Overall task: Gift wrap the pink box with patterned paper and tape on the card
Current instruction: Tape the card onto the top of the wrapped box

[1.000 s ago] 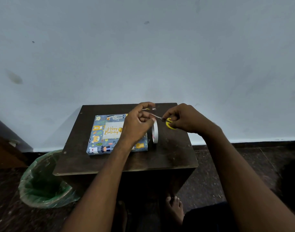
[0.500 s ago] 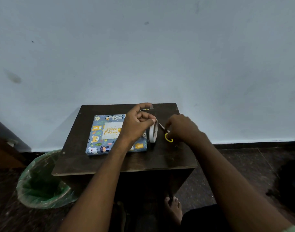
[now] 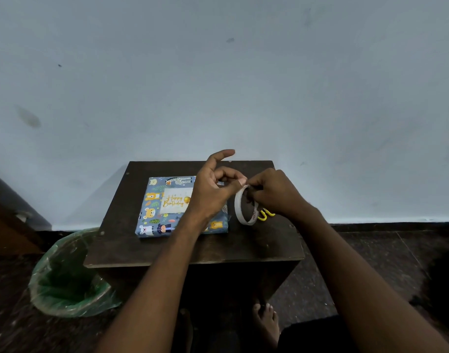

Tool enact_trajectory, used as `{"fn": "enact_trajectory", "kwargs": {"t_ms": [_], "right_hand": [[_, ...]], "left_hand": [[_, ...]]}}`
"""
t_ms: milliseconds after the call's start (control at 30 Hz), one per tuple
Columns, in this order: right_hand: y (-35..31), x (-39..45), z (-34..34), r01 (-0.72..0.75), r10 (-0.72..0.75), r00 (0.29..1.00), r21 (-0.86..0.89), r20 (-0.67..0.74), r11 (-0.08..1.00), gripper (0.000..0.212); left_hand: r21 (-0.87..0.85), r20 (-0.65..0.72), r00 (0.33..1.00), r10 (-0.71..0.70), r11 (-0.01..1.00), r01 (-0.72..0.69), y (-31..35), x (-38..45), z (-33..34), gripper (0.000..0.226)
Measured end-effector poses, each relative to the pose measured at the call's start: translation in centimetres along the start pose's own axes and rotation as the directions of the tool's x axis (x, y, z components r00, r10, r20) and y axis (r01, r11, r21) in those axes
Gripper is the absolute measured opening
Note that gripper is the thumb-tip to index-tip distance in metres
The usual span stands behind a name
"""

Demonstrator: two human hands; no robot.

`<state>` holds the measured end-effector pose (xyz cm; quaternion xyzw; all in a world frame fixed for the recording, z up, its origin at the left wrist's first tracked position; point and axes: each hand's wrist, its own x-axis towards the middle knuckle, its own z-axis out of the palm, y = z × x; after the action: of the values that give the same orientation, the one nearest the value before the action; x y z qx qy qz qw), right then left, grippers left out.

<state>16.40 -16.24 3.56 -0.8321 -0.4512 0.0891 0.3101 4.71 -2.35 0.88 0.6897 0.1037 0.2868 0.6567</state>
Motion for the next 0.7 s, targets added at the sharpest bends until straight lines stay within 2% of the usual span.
{"fn": "enact_trajectory", "kwargs": {"t_ms": [200, 467, 700], "right_hand": [[-0.2, 0.1, 0.1, -0.021, 0.021, 0.999, -0.023, -0.033, 1.0, 0.02], [0.0, 0.1, 0.0, -0.027, 0.025, 0.999, -0.061, -0.041, 0.998, 0.018], [-0.5, 0.2, 0.3, 0.04, -0.073, 0.977, -0.163, -0.199, 0.986, 0.017]], "left_hand": [[-0.085, -0.051, 0.998, -0.039, 0.996, 0.034, -0.3, 0.0, 0.5, 0.064], [-0.071, -0.067, 0.996, -0.051, 0.996, 0.046, 0.0, -0.3, 0.6, 0.062], [-0.202, -0.196, 0.953, -0.23, 0.961, 0.19, 0.4, 0.1, 1.1, 0.059]]}}
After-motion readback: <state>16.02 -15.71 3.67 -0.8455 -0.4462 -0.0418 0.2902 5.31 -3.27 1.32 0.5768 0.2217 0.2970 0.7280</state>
